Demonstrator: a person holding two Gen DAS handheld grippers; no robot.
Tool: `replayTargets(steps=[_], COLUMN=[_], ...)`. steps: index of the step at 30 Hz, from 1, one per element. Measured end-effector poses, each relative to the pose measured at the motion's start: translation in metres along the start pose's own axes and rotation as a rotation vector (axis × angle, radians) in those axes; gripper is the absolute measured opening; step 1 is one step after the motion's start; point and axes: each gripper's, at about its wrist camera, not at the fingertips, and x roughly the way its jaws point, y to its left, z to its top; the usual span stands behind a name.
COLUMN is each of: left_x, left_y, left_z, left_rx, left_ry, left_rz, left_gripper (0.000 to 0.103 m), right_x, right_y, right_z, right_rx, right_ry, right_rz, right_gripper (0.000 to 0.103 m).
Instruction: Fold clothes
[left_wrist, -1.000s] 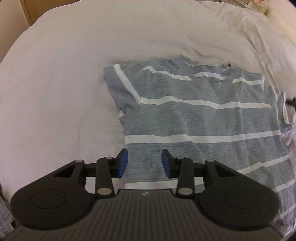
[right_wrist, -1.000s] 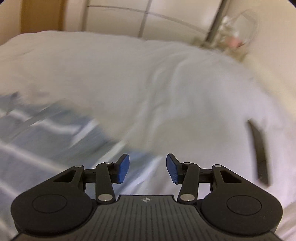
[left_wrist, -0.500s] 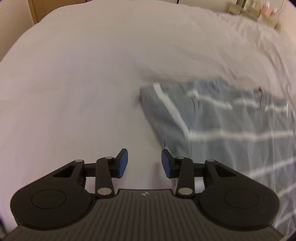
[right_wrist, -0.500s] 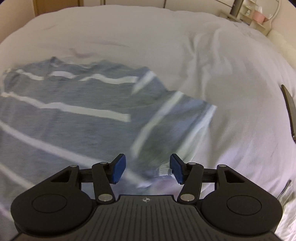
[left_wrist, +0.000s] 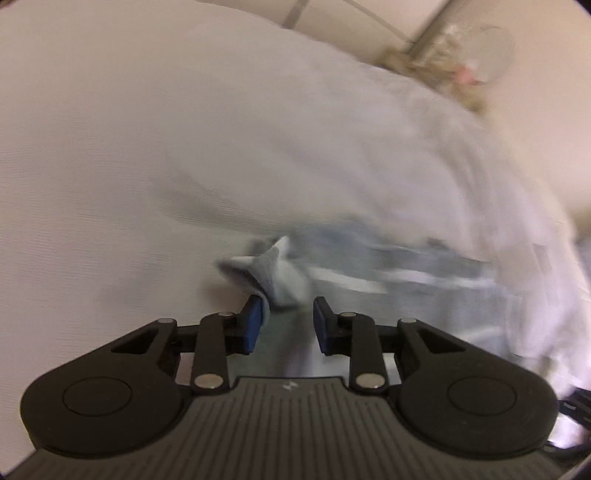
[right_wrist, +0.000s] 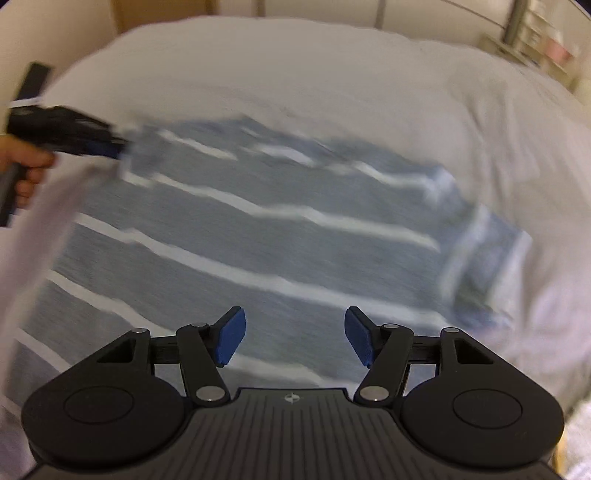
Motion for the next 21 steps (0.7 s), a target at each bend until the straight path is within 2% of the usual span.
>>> replayTargets(steps=[3, 5, 8, 10, 12, 17, 21], left_x=[-0.009, -0.02, -0.04, -0.051, -0.054, -0.034, -0.007], left_y=[-0.042, -0.052, -0.037, -0.008, 0.023, 0.073, 0.061], left_z=[-0.02, -0.035, -0.048, -0.047, -0.041, -0.029, -0.03], left_rx=[0.091, 0.125, 0.112, 0.047, -0.015, -0.125, -0.073], left_ry=[0.048, 0.052, -0.004, -0.053, -0.065, -0.019, 0.072], left_rz=[-0.142, -0.184, -0.101, -0.011, 0.048, 0.037, 0.017], left_gripper=[0.026, 0.027, 0.027, 0.028, 0.028, 0.028, 0.029], right_x=[0.002, 0.003, 0.003, 0.001, 0.007, 0.023, 0.035], right_y=[0.019, 0.028, 0.031, 0.03, 0.029, 0.04, 0.051], right_z=[0.017, 0.026, 0.038, 0.042, 0.047, 0.059, 0.07], right_rx=[0.043, 0.047, 0.02, 0.005, 0.0, 0.002, -0.004], right_ry=[-0.043, -0.054, -0.059, -0.068, -0.07, -0.083, -0.097], right_rz=[-0.011, -0.025, -0.034, -0.036, -0.037, -0.003, 0.03], right_gripper=[0.063, 0.065, 0.066, 0.068, 0.07, 0.071, 0.071])
